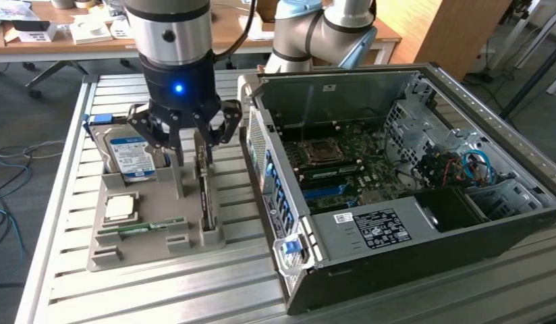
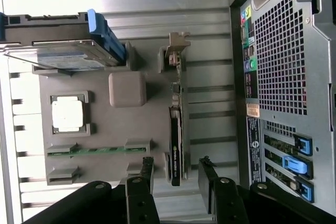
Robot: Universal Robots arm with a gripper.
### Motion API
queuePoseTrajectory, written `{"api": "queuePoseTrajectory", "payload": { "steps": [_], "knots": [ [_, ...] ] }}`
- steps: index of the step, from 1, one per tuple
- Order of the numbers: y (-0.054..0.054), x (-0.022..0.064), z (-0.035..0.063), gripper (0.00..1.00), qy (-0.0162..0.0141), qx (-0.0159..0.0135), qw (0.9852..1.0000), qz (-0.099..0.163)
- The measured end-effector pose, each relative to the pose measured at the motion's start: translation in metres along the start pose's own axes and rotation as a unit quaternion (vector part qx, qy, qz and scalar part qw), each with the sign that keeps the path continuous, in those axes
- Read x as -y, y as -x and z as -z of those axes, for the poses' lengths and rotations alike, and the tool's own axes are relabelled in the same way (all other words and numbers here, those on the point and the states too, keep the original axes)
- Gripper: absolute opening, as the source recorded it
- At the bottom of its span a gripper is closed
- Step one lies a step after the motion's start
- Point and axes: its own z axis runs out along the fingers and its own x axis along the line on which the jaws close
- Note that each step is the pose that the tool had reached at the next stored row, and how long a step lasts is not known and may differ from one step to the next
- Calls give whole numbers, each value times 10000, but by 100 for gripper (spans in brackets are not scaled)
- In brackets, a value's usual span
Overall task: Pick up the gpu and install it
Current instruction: 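Pick up the gpu and move the gpu toward the slot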
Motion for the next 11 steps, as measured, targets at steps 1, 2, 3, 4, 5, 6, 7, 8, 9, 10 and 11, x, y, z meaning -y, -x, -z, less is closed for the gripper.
{"api": "queuePoseTrajectory", "payload": {
  "steps": [1,2,3,4,5,6,7,8,9,10,11],
  "knots": [
    [0,1,-19,47,0,0,10000,0],
    [-1,2,-35,47,0,0,10000,0],
    [-1,2,-47,47,0,0,10000,0],
    [-1,2,-53,47,0,0,10000,0],
    [-1,2,-53,47,0,0,10000,0],
    [-1,2,-53,47,0,0,10000,0],
    [-1,2,-54,47,0,0,10000,0],
    [-1,2,-53,47,0,0,10000,0],
    [-1,2,-53,47,0,0,10000,0],
    [1,2,-55,47,1,0,10000,0],
    [7,1,-55,47,1,1,10000,0]
  ]
}}
